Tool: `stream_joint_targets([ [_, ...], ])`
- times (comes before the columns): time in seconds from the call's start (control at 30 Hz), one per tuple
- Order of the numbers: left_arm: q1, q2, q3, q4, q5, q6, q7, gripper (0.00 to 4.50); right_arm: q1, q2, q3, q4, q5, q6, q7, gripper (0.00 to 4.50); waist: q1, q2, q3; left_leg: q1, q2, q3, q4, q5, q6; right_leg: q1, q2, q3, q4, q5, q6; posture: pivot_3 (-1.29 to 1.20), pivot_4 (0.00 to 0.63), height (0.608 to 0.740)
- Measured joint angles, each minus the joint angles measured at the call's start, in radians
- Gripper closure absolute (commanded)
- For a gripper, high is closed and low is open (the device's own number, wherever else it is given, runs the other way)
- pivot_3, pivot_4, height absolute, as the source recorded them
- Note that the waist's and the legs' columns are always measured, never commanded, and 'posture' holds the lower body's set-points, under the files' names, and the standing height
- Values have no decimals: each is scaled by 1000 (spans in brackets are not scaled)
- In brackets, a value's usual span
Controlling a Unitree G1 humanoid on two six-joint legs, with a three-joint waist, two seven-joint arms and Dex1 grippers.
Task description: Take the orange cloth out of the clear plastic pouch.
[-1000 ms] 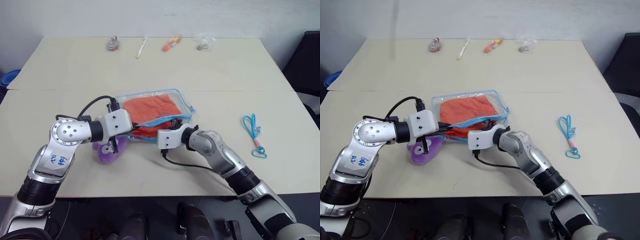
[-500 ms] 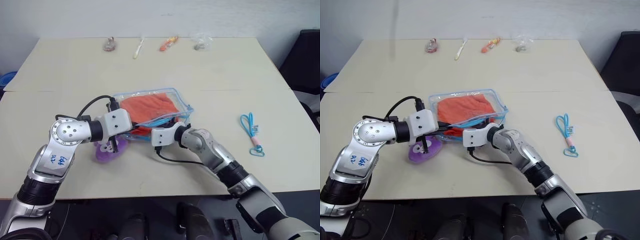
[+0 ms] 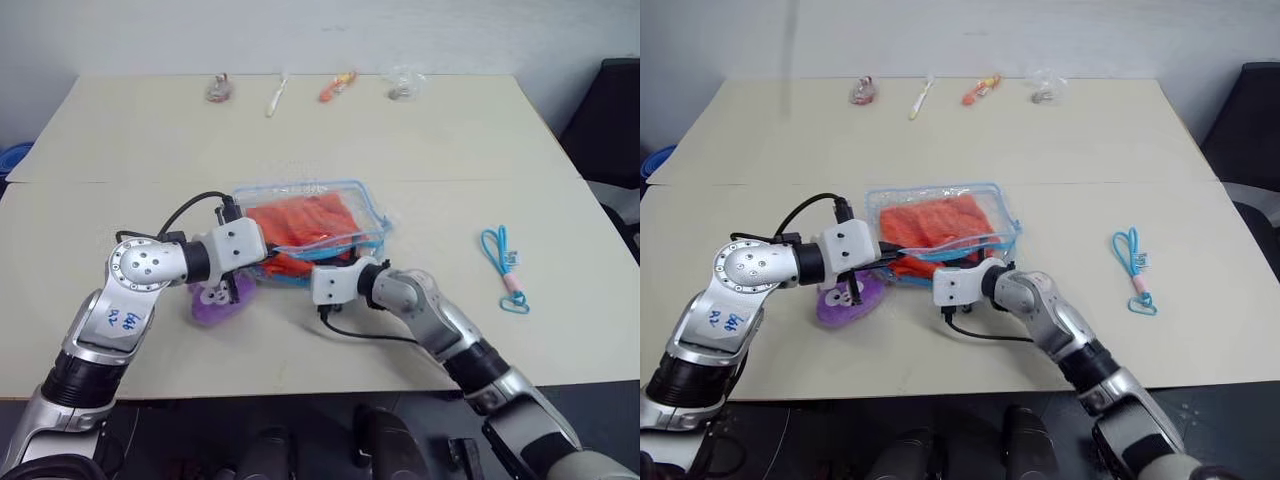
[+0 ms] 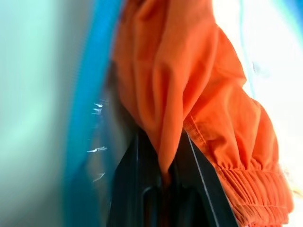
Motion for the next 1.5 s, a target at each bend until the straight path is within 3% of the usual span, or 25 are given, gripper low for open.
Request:
stream_joint_targets([
  [0.17, -13, -16, -23, 37, 37, -33, 24, 4500, 84, -58, -35, -209, 118, 33, 116, 4470, 3, 0, 0, 0, 0, 0, 0, 0, 0, 0, 0, 0, 0, 0, 0, 0, 150, 740],
  [0.63, -51, -61, -56, 91, 55, -76, 32, 4500, 206, -257, -206, -560, 483, 216, 334, 4470, 29, 0, 0, 0, -2, 1, 2, 0, 1, 0, 0, 0, 0, 0, 0, 0, 150, 740],
  [1.13, -130, -101, -66, 185, 135, -67, 87, 4500, 138, -177, -154, -486, 539, 179, 351, 4470, 28, 0, 0, 0, -2, 0, 1, 0, 1, 0, 0, -1, 0, 0, 0, 0, 150, 740],
  [1.4, -168, -138, -73, 245, 148, -84, 102, 4500, 140, -153, -155, -487, 669, 302, 368, 4470, 28, 0, 0, 0, -2, 0, 2, 0, 1, 0, 0, -1, 1, 0, 0, 0, 150, 740],
  [1.5, -194, -169, -67, 261, 124, -106, 102, 4500, 120, -86, -137, -401, 699, 392, 351, 4470, 26, -1, 0, 0, -2, 0, 2, 0, 1, 0, 0, -1, 1, 0, 0, 0, 150, 740],
])
